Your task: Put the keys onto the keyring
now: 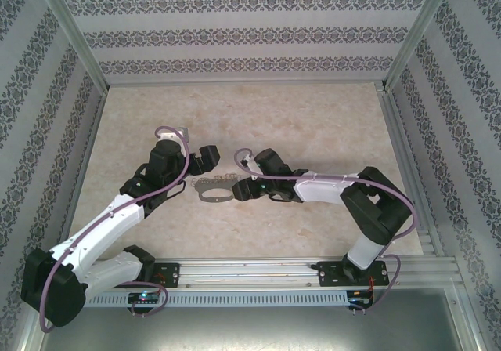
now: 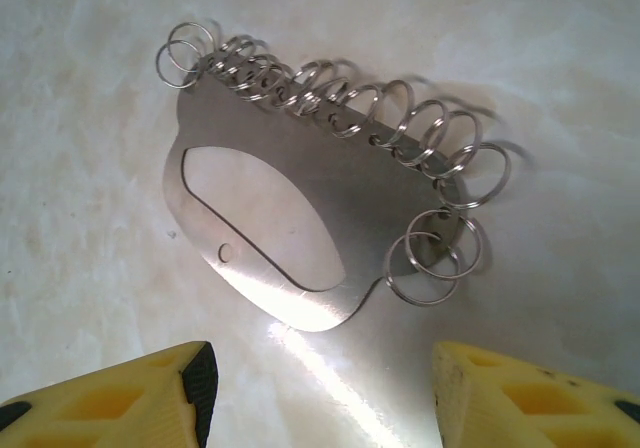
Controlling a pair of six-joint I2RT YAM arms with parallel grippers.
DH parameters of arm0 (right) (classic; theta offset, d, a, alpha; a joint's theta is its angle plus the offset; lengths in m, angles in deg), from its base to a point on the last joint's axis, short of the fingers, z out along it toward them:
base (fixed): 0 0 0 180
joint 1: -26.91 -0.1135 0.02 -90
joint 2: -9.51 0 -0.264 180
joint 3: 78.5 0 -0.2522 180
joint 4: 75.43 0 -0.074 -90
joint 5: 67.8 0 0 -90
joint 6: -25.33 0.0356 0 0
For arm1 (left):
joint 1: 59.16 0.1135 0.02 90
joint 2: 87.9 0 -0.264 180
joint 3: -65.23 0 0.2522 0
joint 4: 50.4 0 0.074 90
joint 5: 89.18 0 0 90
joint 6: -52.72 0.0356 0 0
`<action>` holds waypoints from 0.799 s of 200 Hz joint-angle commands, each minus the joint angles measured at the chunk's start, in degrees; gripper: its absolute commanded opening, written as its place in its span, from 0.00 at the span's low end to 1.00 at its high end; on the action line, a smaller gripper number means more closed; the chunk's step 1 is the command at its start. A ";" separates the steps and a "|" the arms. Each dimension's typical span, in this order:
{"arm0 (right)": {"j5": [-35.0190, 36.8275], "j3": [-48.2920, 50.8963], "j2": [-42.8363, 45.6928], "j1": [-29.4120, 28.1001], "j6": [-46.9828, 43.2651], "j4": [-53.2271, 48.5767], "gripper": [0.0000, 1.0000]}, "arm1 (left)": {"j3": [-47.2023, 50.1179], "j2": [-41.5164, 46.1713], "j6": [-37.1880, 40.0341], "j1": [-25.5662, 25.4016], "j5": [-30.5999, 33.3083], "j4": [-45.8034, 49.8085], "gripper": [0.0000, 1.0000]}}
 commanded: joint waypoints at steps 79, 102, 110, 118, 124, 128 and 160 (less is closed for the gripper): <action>-1.59 -1.89 -3.94 -3.87 1.13 -0.23 0.59 | -1.64 0.73 2.11 3.14 -1.10 0.68 1.00; -1.22 -2.96 -4.98 -3.91 0.89 -0.49 0.59 | -1.53 0.53 2.07 3.26 -1.42 0.41 1.00; -0.94 -3.64 -5.36 -3.92 0.64 -0.80 0.59 | -1.53 0.57 1.94 3.34 -1.51 0.35 1.00; -0.60 -4.37 -5.67 -3.86 0.36 -1.18 0.59 | -1.53 0.50 1.96 3.43 -1.60 0.22 1.00; -0.36 -4.88 -5.96 -3.80 0.14 -1.50 0.59 | -1.49 0.51 1.89 3.43 -1.60 0.14 1.00; -0.27 -5.32 -6.14 -3.76 -0.03 -1.61 0.59 | -1.42 0.48 1.85 3.42 -1.66 0.10 1.00; -0.27 -8.07 -8.42 -1.93 -0.74 -2.67 0.59 | -1.18 0.57 1.75 3.53 -1.83 -0.12 1.00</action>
